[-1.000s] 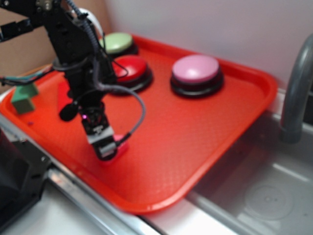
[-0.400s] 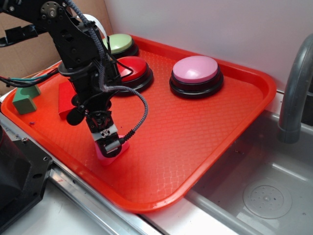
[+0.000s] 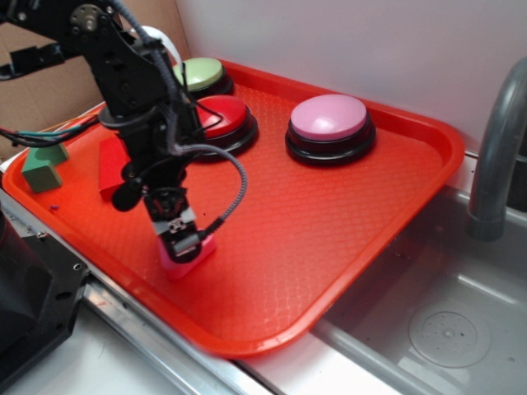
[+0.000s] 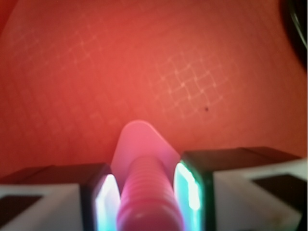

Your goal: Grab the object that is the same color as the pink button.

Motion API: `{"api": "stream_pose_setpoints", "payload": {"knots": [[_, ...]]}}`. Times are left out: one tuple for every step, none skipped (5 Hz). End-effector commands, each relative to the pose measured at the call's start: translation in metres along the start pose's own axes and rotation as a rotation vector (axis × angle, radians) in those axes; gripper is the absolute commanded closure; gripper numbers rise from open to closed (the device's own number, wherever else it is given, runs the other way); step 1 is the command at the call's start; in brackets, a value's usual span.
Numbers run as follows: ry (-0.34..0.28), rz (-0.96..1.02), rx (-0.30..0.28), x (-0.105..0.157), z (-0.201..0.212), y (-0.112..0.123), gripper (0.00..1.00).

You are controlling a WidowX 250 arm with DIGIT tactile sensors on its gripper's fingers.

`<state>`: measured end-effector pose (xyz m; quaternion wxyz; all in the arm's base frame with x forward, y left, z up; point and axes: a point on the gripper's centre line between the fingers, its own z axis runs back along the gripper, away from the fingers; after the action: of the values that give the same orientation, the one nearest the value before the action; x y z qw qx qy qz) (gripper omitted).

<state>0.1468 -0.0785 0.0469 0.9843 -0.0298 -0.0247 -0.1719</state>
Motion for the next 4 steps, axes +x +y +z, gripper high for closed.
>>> {"api": "stream_pose_setpoints", "payload": {"knots": [[-0.113,0.189,0.025,0.009,0.099,0.011,1.00],[-0.072,0.295,-0.014,0.020,0.149,0.032,1.00],[-0.066,0.361,0.006,0.018,0.157,0.052,1.00],[-0.064,0.410,0.020,0.014,0.164,0.076,1.00]]}}
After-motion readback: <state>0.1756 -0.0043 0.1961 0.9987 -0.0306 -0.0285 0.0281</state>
